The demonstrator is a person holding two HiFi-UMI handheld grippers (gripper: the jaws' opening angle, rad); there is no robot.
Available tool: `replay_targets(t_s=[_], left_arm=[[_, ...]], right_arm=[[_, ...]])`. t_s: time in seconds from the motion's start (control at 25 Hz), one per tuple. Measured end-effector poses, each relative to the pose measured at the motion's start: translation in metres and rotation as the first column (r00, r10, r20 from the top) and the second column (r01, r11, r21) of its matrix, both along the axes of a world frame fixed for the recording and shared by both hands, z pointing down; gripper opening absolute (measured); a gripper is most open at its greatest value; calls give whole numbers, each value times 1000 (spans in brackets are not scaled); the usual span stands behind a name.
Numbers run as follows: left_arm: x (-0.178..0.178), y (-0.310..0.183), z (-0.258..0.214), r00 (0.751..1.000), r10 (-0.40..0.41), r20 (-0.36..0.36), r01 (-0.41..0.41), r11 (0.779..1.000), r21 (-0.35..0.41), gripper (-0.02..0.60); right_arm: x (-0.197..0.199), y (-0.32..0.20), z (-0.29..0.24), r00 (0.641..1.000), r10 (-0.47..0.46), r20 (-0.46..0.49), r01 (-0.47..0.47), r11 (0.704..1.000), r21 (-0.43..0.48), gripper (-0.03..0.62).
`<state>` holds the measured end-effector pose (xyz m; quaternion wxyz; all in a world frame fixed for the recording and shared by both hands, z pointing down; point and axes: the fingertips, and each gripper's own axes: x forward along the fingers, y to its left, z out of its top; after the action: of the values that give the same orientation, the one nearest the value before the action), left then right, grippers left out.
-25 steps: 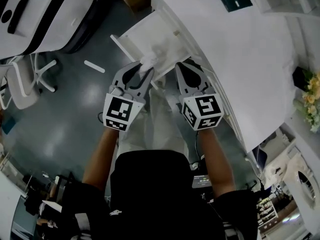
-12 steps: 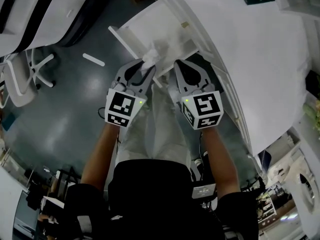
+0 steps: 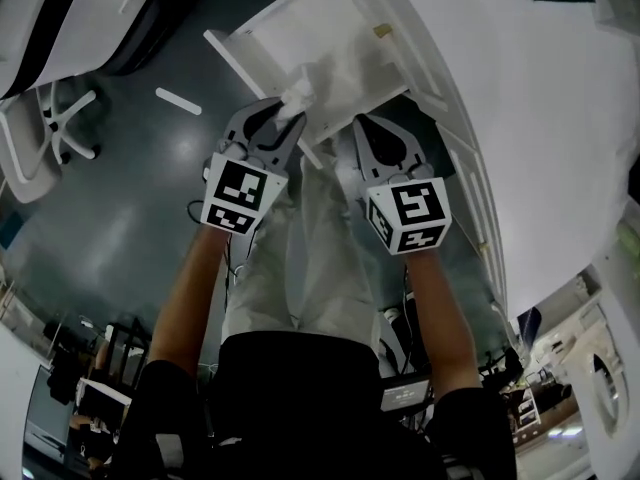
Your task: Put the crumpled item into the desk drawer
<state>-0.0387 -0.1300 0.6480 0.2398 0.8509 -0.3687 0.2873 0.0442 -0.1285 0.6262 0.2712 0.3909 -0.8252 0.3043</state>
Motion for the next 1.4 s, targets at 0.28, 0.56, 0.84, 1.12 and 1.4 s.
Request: replay_targets(t_s=[0.28,0.56,0.84,1.12,1.4], left_arm=[[5,0,36,990,115,83,-114,993,-21,106],[10,-5,64,967,207,148,-203,978,-40,106],[14,-14,87,927,306,217,-301,952,-56,106],[20,-26,105,842,449,298,-447,891,-80,106],[21,-43,123,766,529,366,-527,842,-115,106]], right_arm=[[2,-4,35,1000,12,1,-12,1000,-15,-5],[2,-5,61,1000,0,-11,0,1000,-23,-5],[-2,-2,80,1000,-18,-18,17,999,-44,-5],[-4,4,95,1000,-11,-16,10,997,-70,-6],[-7,-3,103,1000,-9,-21,7,997,-72,-6]])
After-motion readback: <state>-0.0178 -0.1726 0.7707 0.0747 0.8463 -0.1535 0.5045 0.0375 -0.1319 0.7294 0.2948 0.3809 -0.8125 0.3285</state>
